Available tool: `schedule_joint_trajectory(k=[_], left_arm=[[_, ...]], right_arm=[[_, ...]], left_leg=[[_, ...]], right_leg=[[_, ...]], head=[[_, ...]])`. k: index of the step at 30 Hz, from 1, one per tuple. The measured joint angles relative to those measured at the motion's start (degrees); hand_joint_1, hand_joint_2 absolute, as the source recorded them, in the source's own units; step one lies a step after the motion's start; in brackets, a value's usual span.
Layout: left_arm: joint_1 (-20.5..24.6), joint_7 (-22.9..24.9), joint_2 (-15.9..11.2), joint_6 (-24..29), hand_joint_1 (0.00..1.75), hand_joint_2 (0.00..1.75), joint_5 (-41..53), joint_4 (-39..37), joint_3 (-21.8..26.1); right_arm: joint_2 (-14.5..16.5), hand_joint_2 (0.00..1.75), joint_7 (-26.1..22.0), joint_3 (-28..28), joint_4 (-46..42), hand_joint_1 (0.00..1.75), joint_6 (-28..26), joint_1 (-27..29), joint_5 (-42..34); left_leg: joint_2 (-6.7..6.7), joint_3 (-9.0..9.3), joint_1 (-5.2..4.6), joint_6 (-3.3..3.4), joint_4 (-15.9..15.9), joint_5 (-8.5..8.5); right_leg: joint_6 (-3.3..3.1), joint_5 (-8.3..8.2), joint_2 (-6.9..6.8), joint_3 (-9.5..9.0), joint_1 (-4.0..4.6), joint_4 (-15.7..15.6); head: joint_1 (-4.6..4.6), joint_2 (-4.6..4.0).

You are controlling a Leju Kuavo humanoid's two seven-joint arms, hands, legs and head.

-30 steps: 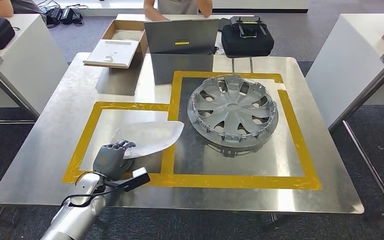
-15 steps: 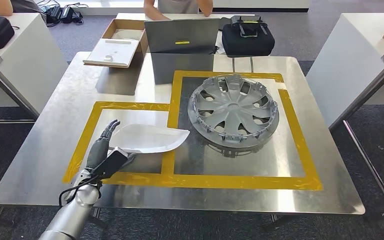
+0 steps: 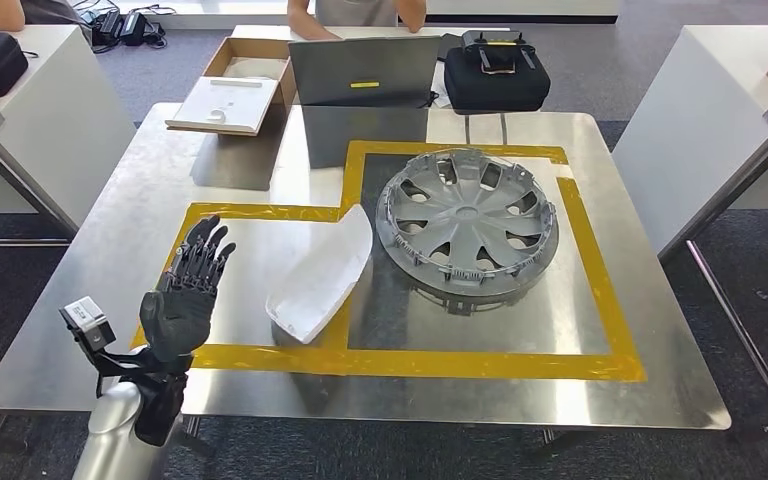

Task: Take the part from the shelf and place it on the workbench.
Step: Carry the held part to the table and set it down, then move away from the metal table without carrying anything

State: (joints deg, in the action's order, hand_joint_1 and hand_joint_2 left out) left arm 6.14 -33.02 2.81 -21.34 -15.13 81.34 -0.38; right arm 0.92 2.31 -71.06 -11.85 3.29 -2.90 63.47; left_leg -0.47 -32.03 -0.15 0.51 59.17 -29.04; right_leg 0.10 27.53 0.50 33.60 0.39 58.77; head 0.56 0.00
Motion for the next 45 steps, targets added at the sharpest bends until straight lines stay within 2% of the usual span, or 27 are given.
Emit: schedule_joint_trajectory(k=[3, 7, 9, 10, 12, 13, 14, 15, 16, 18, 20, 22, 24, 26, 28, 29, 30, 31, 32, 34, 35, 38, 39, 40, 43, 44, 45], left_arm=[[-0.53, 0.13, 0.24, 0.2, 0.0, 0.0, 0.02, 1.61, 0.64], [-1.28, 0.43, 0.3, 0.78, 0.0, 0.0, 0.3, 2.83, 1.74], [-1.69, 0.37, 0.35, 0.89, 0.0, 0.0, 0.53, 3.37, 2.11], [-1.88, 0.33, 0.36, 0.92, 0.0, 0.0, 0.65, 3.62, 2.27], [-2.41, 0.3, 0.37, 0.99, 0.0, 0.0, 0.88, 3.98, 2.61], [-2.73, 0.31, 0.38, 1.03, 0.0, 0.0, 1.02, 4.07, 2.79], [-3.02, 0.33, 0.38, 1.07, 0.0, 0.0, 1.14, 4.11, 2.9], [-3.22, 0.36, 0.38, 1.11, 0.0, 0.0, 1.25, 4.14, 2.98], [-3.32, 0.37, 0.38, 1.16, 0.0, 0.0, 1.28, 4.15, 3.03], [-3.35, 0.38, 0.38, 1.22, 0.0, 0.0, 1.32, 4.23, 3.09], [-3.34, 0.37, 0.37, 1.26, 0.0, 0.0, 1.5, 4.29, 3.14], [-3.35, 0.32, 0.35, 1.28, 0.0, 0.0, 1.79, 4.28, 3.16], [-3.36, 0.15, 0.24, 1.31, 0.0, 0.0, 2.01, 4.24, 3.16], [-3.33, -0.08, 0.06, 1.4, 0.0, 0.0, 2.15, 4.15, 3.16], [-3.34, -0.18, -0.1, 1.5, 0.0, 0.0, 2.24, 3.95, 3.16], [-3.36, -0.2, -0.14, 1.55, 0.0, 0.0, 2.27, 3.82, 3.16], [-3.36, -0.22, -0.17, 1.6, 0.0, 0.0, 2.28, 3.72, 3.16], [-3.34, -0.26, -0.18, 1.65, 0.0, 0.0, 2.3, 3.65, 3.16], [-3.28, -0.3, -0.18, 1.69, 0.0, 0.0, 2.31, 3.62, 3.16], [-3.15, -0.41, -0.18, 1.74, 0.0, 0.0, 2.34, 3.63, 3.15], [-3.11, -0.47, -0.18, 1.79, 0.0, 0.0, 2.36, 3.64, 3.14], [-3.27, -0.62, -0.17, 2.0, 0.0, 0.0, 2.46, 3.63, 3.15], [-3.32, -0.64, -0.16, 2.03, 0.0, 0.0, 2.48, 3.62, 3.15], [-3.35, -0.68, -0.14, 2.07, 0.0, 0.0, 2.49, 3.62, 3.16], [-3.6, -0.73, -0.11, 2.13, 0.0, 0.0, 2.87, 3.5, 3.18], [-3.75, -0.73, -0.12, 2.15, 0.0, 0.0, 3.03, 3.41, 3.18], [-3.88, -0.73, -0.11, 2.17, 0.0, 0.0, 3.15, 3.34, 3.18]], right_arm=[[0.01, 0.0, -0.02, 0.0, 0.0, 0.0, 0.06, -0.01, 0.1], [0.1, 0.0, -0.09, 0.0, -0.01, 0.0, 0.2, -0.03, 0.51], [0.05, 0.0, -0.11, 0.0, -0.03, 0.0, 0.28, -0.06, 0.8], [0.03, 0.0, -0.11, 0.0, -0.04, 0.0, 0.31, -0.07, 0.91], [0.03, 0.0, -0.11, 0.0, -0.04, 0.0, 0.34, -0.07, 1.08], [0.02, 0.0, -0.1, 0.0, -0.04, 0.0, 0.34, -0.06, 1.13], [0.02, 0.0, -0.1, 0.0, -0.04, 0.0, 0.35, -0.05, 1.14], [0.02, 0.0, -0.1, 0.0, -0.04, 0.0, 0.37, -0.06, 1.14], [0.02, 0.0, -0.1, 0.0, -0.05, 0.0, 0.38, -0.07, 1.14], [0.06, 0.0, -0.1, 0.0, -0.05, 0.0, 0.42, -0.16, 1.14], [0.08, 0.0, -0.1, 0.0, -0.06, 0.0, 0.56, -0.26, 1.14], [0.07, 0.0, -0.11, 0.0, -0.07, 0.0, 0.71, -0.29, 1.14], [0.08, 0.0, -0.15, 0.0, -0.07, 0.0, 0.8, -0.31, 1.15], [0.08, 0.0, -0.19, 0.0, -0.07, 0.0, 0.85, -0.32, 1.16], [0.07, 0.0, -0.19, 0.0, -0.07, 0.0, 0.91, -0.3, 1.16], [0.07, 0.0, -0.19, 0.0, -0.07, 0.0, 0.96, -0.3, 1.16], [0.07, 0.0, -0.19, 0.0, -0.07, 0.0, 0.99, -0.3, 1.16], [0.07, 0.0, -0.19, 0.0, -0.07, 0.0, 1.03, -0.3, 1.17], [0.08, 0.0, -0.2, 0.0, -0.07, 0.0, 1.05, -0.31, 1.18], [0.09, 0.0, -0.21, 0.0, -0.07, 0.0, 1.08, -0.3, 1.18], [0.09, 0.0, -0.23, 0.0, -0.07, 0.0, 1.08, -0.3, 1.18], [0.08, 0.0, -0.28, 0.0, -0.06, 0.0, 1.08, -0.27, 1.2], [0.09, 0.0, -0.27, 0.0, -0.05, 0.0, 1.08, -0.22, 1.2], [0.11, 0.0, -0.27, 0.0, -0.05, 0.0, 1.08, -0.18, 1.2], [0.17, 0.0, -0.29, 0.0, -0.04, 0.0, 1.08, -0.21, 1.2], [0.17, 0.0, -0.31, 0.0, -0.04, 0.0, 1.08, -0.23, 1.2], [0.17, 0.0, -0.33, 0.0, -0.04, 0.0, 1.08, -0.24, 1.2]], left_leg=[[0.01, -0.01, -0.07, 0.06, 0.07, -0.04], [0.05, 0.08, -0.13, 0.59, -0.11, 0.17], [0.2, 0.36, 0.3, 0.95, -0.85, 0.82], [0.31, 0.43, 0.53, 1.12, -1.2, 1.09], [0.5, 0.25, 0.59, 1.26, -1.29, 1.29], [0.58, 0.12, 0.63, 1.22, -1.23, 1.32], [0.64, 0.02, 0.7, 1.13, -1.13, 1.33], [0.67, -0.08, 0.83, 0.98, -1.0, 1.33], [0.66, -0.16, 1.03, 0.74, -0.8, 1.28], [0.58, -0.44, 1.3, -0.06, -0.26, 1.11], [0.45, -0.75, 1.28, -1.01, 0.07, 1.2], [0.35, -0.9, 1.27, -1.87, -0.1, 1.64], [0.34, -1.3, 1.46, -2.56, 0.54, 0.78], [0.37, -3.06, 1.56, -2.95, 5.14, -3.04], [0.38, -5.58, 1.55, -3.16, 12.56, -7.37], [0.37, -6.06, 1.54, -3.17, 14.92, -8.24], [0.37, -5.51, 1.54, -3.11, 15.2, -7.93], [0.38, -3.86, 1.53, -2.98, 13.24, -6.63], [0.38, -1.31, 1.53, -2.81, 9.48, -4.89], [0.33, 3.21, 1.35, -2.41, 1.97, -3.13], [0.29, 4.18, 1.19, -2.18, -0.1, -2.9], [0.27, 3.58, 0.87, -1.0, -0.88, -2.09], [0.36, 3.25, 0.91, -0.44, -0.97, -1.57], [0.46, 2.78, 0.98, 0.08, -1.12, -0.99], [0.62, 0.63, 0.91, 0.75, -1.09, 0.8], [0.64, -0.17, 0.83, 0.76, -0.98, 1.37], [0.66, -1.01, 0.77, 0.75, -0.82, 1.9]], right_leg=[[0.05, -0.04, 0.0, -0.02, -0.08, -0.07], [0.57, -0.23, -0.01, -0.11, -0.26, -0.26], [0.91, 0.93, -0.05, 0.28, -0.19, 0.93], [1.08, 2.45, -0.08, 1.09, -0.23, 2.93], [1.51, 6.43, -0.13, 4.01, -0.63, 10.03], [1.74, 7.74, -0.14, 5.4, -0.88, 13.43], [1.98, 8.02, -0.16, 6.07, -1.12, 15.32], [2.21, 7.12, -0.19, 5.69, -1.37, 14.95], [2.42, 5.31, -0.23, 4.17, -1.62, 12.29], [2.7, 2.34, -0.23, 0.03, -1.87, 4.59], [2.19, 1.67, -0.07, -1.86, -1.68, 0.72], [1.12, 1.51, 0.04, -1.54, -1.42, 0.56], [-0.02, 0.92, -0.11, -1.12, -1.46, 0.22], [-0.91, 0.2, -0.29, -0.42, -1.51, 0.02], [-1.23, -0.47, -0.39, 0.54, -1.32, 0.07], [-1.26, -0.84, -0.42, 1.05, -1.21, 0.12], [-1.21, -1.22, -0.43, 1.57, -1.14, 0.19], [-1.11, -1.58, -0.43, 2.07, -1.1, 0.28], [-0.94, -1.92, -0.41, 2.53, -1.09, 0.38], [-0.37, -2.59, -0.39, 3.18, -1.05, 0.5], [0.01, -2.96, -0.38, 3.33, -1.05, 0.5], [1.21, -4.06, -0.26, 3.46, -1.2, 0.2], [1.54, -3.48, -0.24, 3.69, -1.27, 0.55], [1.83, -1.87, -0.21, 4.2, -1.33, 1.84], [2.25, 6.02, -0.24, 6.87, -1.3, 11.34], [2.28, 7.2, -0.24, 7.29, -1.28, 14.25], [2.22, 7.06, -0.25, 6.91, -1.25, 15.62]], head=[[-0.02, 0.0], [0.02, 0.0], [-0.09, 0.0], [-0.21, 0.0], [-0.41, 0.0], [-0.46, 0.0], [-0.47, 0.0], [-0.49, 0.0], [-0.51, 0.0], [-0.72, 0.0], [-0.96, 0.0], [-1.01, 0.0], [-0.94, 0.0], [-0.78, 0.0], [-0.61, 0.0], [-0.56, 0.0], [-0.55, 0.0], [-0.55, 0.0], [-0.54, 0.0], [-0.53, 0.0], [-0.54, 0.0], [-0.56, 0.0], [-0.61, 0.0], [-0.71, 0.0], [-1.12, 0.0], [-1.17, 0.0], [-1.19, 0.0]])
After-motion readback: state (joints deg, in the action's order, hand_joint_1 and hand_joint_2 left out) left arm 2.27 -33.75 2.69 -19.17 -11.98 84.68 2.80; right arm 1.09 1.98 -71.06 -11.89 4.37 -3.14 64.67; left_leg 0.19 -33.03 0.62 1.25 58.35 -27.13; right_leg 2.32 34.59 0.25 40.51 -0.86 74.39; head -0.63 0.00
